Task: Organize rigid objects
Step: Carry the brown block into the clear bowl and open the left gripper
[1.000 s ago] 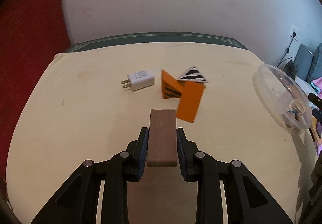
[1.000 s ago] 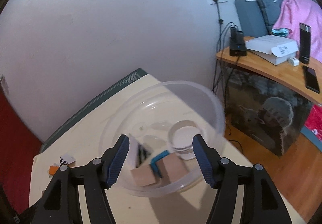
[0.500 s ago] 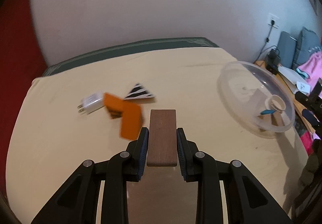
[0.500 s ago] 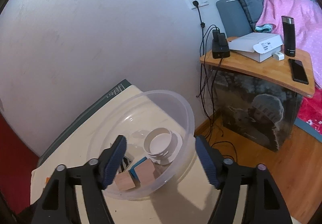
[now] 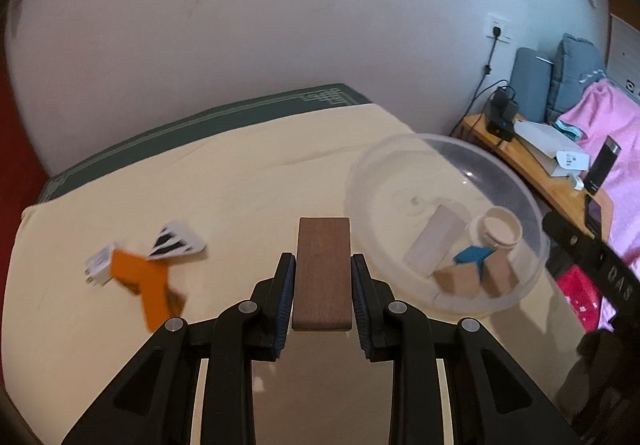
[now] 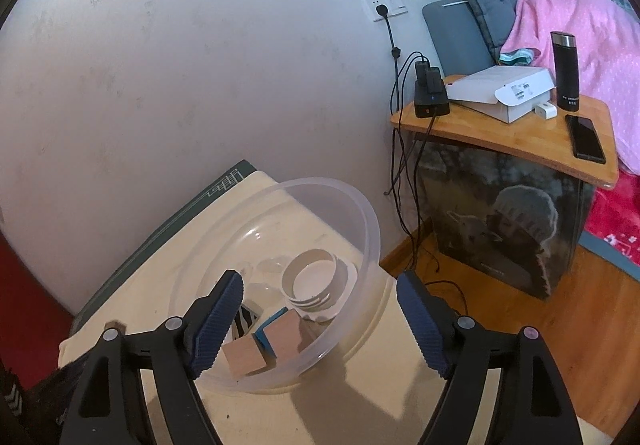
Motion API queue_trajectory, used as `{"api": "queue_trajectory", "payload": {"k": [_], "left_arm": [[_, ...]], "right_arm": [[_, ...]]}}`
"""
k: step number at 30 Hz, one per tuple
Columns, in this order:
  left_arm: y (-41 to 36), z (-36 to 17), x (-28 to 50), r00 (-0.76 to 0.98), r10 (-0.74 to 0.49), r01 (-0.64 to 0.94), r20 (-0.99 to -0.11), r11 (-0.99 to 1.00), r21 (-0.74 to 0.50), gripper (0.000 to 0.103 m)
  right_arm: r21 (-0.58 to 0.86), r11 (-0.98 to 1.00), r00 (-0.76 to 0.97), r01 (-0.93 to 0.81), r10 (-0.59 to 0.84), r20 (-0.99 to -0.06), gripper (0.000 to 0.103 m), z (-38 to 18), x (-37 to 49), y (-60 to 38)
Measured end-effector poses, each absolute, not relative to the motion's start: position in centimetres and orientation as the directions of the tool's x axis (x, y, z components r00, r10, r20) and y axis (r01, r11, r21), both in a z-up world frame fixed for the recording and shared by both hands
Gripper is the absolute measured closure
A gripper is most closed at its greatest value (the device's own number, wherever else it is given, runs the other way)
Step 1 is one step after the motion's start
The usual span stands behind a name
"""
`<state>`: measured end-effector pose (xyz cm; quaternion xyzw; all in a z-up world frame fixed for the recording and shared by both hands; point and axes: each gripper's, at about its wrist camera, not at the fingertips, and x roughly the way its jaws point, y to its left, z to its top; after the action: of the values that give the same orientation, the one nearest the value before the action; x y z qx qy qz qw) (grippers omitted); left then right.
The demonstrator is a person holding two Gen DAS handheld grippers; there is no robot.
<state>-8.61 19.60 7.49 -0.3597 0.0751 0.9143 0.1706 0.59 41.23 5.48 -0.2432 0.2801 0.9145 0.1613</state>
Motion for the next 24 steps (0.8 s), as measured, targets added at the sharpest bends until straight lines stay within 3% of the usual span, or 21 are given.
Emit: {"api": "queue_trajectory", "payload": {"k": [24], "left_arm": [[25.1,6.5,-11.1,-0.651,0.296,-0.435,-0.699,-0.900,0.025,0.075]], "right_arm": [[0.464,-0.776,-0.831,-0.427,0.136,-0.539,0.015,5.2,0.9,42.0]]}}
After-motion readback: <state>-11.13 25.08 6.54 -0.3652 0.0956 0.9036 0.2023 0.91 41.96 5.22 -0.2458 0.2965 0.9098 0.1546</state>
